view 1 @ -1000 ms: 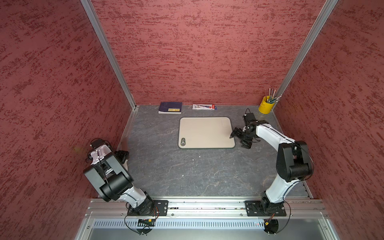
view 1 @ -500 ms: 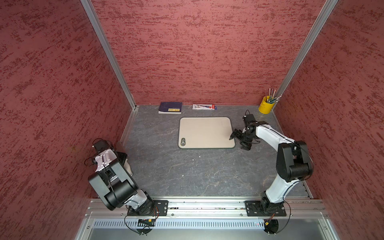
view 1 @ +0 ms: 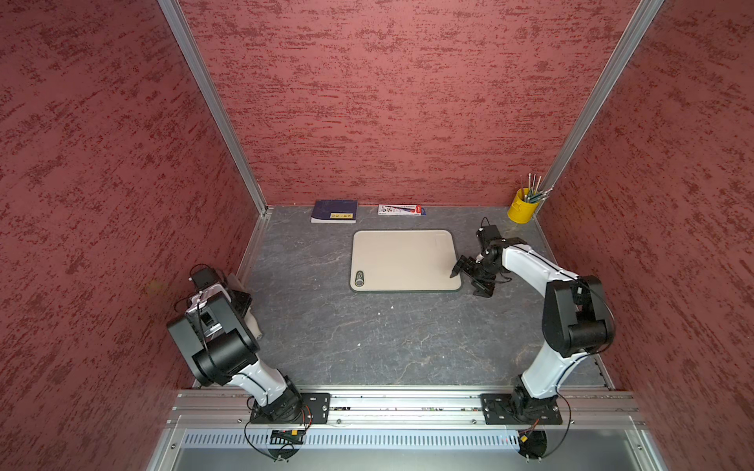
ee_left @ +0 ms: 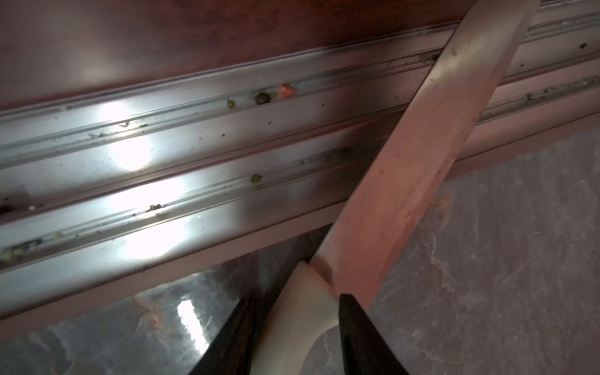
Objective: Align the knife with the edge of the cutting board
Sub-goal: Move the knife to the center of the board.
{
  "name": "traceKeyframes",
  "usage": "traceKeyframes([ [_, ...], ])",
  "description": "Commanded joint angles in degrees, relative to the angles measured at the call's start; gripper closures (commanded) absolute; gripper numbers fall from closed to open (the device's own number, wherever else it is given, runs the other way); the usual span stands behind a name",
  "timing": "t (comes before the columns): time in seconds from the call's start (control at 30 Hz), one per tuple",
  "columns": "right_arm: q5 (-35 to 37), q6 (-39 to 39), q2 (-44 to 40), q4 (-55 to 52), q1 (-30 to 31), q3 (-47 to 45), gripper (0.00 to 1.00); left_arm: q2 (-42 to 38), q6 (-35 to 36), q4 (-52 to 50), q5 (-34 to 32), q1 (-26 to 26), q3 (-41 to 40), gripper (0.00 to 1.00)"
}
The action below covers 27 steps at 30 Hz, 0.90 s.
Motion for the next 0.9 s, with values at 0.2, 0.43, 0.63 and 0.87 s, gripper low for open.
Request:
traceKeyframes([
  [0.2,-1.8,1.1,-0.3,0.6,0.3,-1.3,0.02,5.8,4.3,0.7,5.5,-16.7,1.4,0.65],
  [0.43,-1.8,2.0,-0.5,1.3,0.4,-1.3,0.02,3.5,0.6,-5.6,8.1,-31.8,-0.9,0.67],
  [0.63,-0.4,0.3,-1.5,0.1,0.4,-0.6,0.03,-2.3,-4.6,-12.6,17.1,-42.0,-6.6,0.67],
  [0.87,0.0,-1.1,-1.4,-1.3,0.5,0.4,0.03,-15.8,-23.6,-7.3,23.3,-57.6,-10.6,0.53],
])
